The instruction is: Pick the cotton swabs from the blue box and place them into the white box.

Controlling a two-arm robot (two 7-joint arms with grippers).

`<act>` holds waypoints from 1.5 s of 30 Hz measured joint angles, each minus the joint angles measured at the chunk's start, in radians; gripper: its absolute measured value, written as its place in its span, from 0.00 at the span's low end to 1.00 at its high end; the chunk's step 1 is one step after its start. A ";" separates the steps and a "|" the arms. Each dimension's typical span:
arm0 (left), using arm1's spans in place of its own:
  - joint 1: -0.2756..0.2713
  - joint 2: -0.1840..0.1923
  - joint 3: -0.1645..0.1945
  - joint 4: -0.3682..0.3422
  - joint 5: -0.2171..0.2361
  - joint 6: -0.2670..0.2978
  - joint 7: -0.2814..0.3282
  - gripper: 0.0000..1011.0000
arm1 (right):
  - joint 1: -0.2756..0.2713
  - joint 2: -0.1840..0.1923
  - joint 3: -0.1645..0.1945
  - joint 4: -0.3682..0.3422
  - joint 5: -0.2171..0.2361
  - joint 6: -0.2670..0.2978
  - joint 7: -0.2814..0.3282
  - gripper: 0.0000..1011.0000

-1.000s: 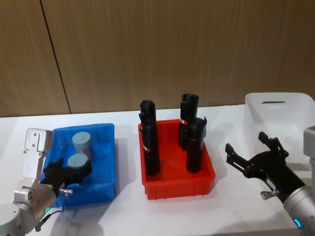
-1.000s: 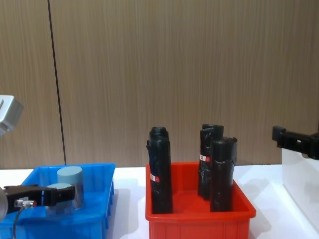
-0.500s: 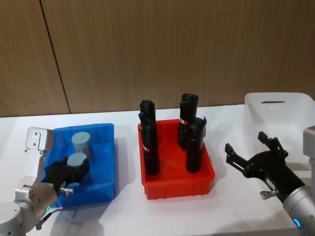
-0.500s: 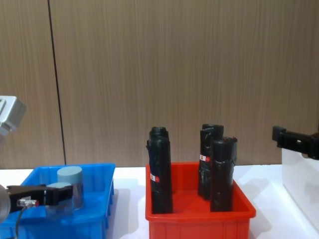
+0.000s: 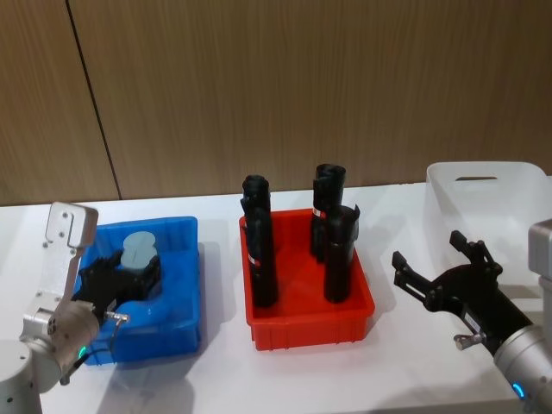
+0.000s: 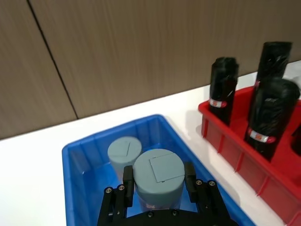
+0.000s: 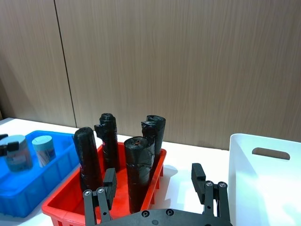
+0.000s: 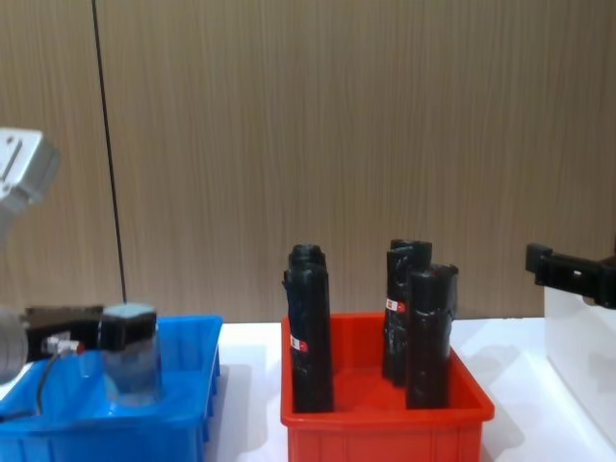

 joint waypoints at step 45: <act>-0.174 -0.047 0.020 -0.166 0.036 0.005 -0.485 0.63 | 0.000 0.000 0.000 0.000 0.000 0.000 0.000 0.99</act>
